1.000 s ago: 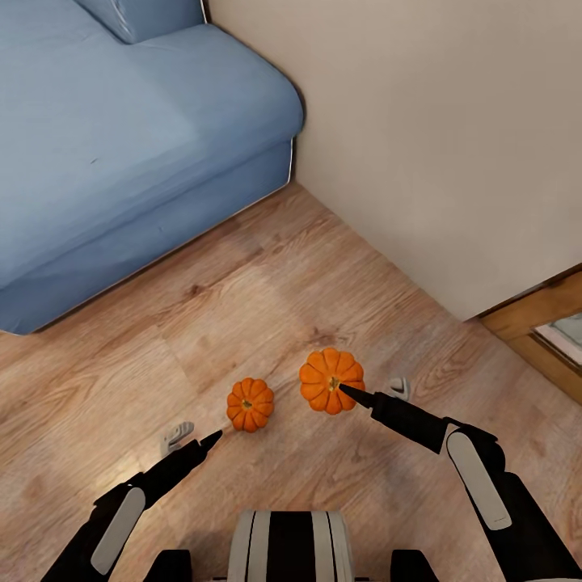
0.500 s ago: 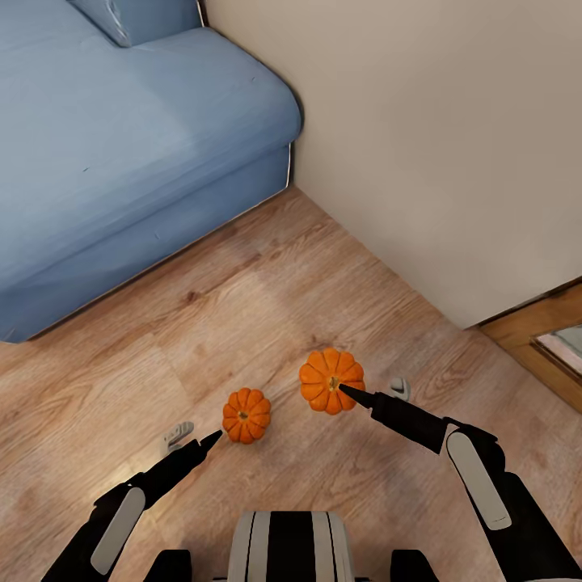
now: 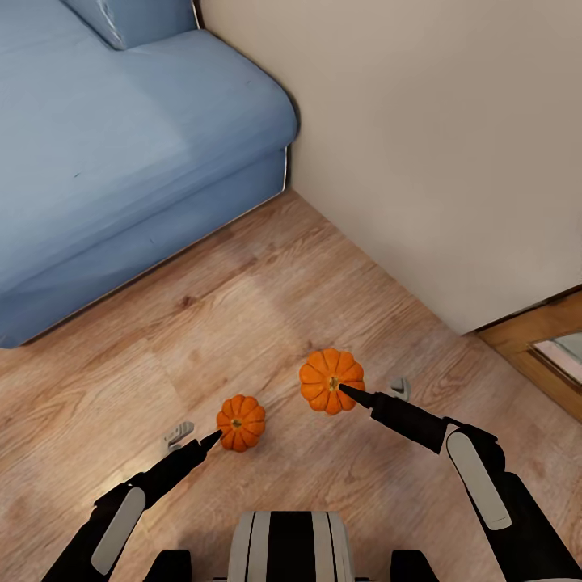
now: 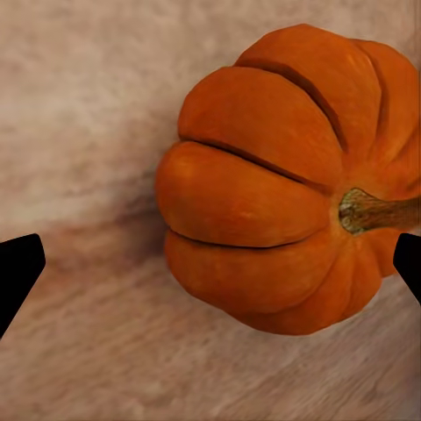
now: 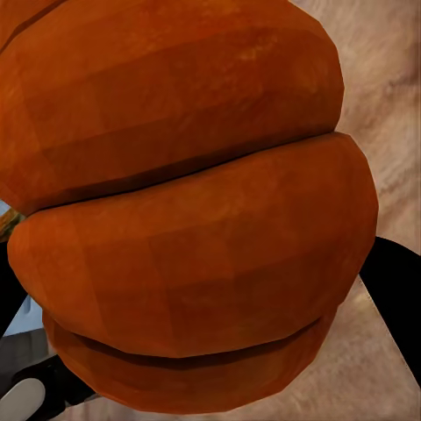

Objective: Place each of the two pumpkins and all three candles from the living room inside a cabinet in the living room (use any cabinet), then make sure every cabinet is closed, and position the cauldron so it is next to a table in the living room.

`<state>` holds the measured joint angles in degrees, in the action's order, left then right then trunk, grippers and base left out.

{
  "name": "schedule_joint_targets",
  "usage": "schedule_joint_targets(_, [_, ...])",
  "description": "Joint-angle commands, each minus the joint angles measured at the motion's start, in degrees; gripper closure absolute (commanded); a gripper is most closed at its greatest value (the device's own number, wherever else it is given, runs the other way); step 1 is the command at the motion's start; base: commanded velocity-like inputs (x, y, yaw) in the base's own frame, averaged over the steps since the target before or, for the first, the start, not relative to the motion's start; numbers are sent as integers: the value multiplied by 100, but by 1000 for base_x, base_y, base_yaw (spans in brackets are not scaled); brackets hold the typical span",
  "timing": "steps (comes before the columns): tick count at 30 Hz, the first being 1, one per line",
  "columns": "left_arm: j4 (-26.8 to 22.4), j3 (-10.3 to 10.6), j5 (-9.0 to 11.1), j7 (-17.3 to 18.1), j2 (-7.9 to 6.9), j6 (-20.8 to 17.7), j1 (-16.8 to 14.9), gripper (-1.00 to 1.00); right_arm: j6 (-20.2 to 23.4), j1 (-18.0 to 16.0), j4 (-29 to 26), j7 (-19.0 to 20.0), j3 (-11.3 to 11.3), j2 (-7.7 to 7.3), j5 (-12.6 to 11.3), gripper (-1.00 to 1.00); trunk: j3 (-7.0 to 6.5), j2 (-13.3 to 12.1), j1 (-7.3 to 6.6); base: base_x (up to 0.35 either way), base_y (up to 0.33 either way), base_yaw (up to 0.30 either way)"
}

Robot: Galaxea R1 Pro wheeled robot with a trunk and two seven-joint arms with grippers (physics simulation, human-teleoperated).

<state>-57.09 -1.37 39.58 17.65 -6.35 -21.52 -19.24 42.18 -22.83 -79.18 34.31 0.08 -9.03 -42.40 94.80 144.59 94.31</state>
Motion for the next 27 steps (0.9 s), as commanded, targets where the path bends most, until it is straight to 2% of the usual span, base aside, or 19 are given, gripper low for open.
schedule_joint_targets(1, [-3, -13, 50, 17, 2, -55, -1, -100, 35, -2, -1, -3, 1, -2, -38, 100, 3, 1, -1, 2, -8, 0])
schedule_joint_targets(6, [-3, -13, 50, 27, 2, -46, -1, -100, 32, -2, -1, -3, 1, -2, -32, 100, 3, 1, -1, 1, -2, 0])
schedule_joint_targets(20, [-3, -13, 50, 31, 2, -54, -1, -100, 27, -2, -1, -3, 1, -1, -24, 100, 313, 20, 35, 0, 0, 0])
schedule_joint_targets(27, [-3, -13, 50, 43, 2, -47, -1, -100, 27, -2, -1, -5, 1, -2, -23, 100, 313, 20, 35, 0, 0, 0])
